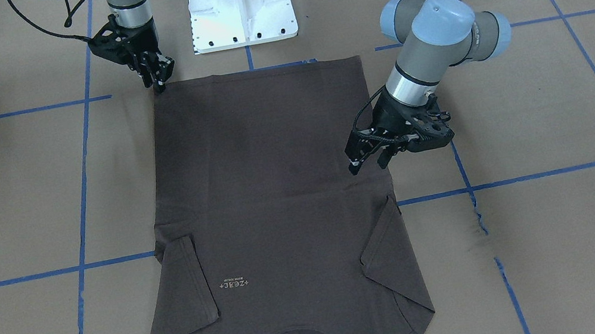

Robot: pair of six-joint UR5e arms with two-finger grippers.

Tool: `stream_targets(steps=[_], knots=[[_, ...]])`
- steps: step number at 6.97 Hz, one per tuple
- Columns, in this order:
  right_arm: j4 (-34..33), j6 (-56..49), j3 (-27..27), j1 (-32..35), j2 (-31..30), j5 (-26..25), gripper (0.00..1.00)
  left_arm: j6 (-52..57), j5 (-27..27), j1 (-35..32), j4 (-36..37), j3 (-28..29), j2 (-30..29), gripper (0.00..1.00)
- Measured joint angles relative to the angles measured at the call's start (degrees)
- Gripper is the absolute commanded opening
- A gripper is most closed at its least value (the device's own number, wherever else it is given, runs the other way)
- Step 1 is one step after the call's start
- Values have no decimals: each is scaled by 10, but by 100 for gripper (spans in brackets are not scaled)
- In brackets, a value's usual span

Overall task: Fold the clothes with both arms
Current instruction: 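Move both grippers to the shirt hem corners nearest the robot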

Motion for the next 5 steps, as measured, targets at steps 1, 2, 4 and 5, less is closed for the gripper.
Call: stream_targets(steps=[1, 2, 4, 5], knots=[[0, 0, 0, 0, 1, 0, 0, 0, 0, 0, 0, 0, 1, 75], [0, 0, 1, 0, 1, 0, 0, 0, 0, 0, 0, 0, 1, 75], [0, 0, 6, 0, 2, 0, 0, -1, 1, 0, 0, -6, 2, 77], [0, 0, 11, 0, 2, 0, 0, -10, 4, 1, 2, -16, 6, 76]])
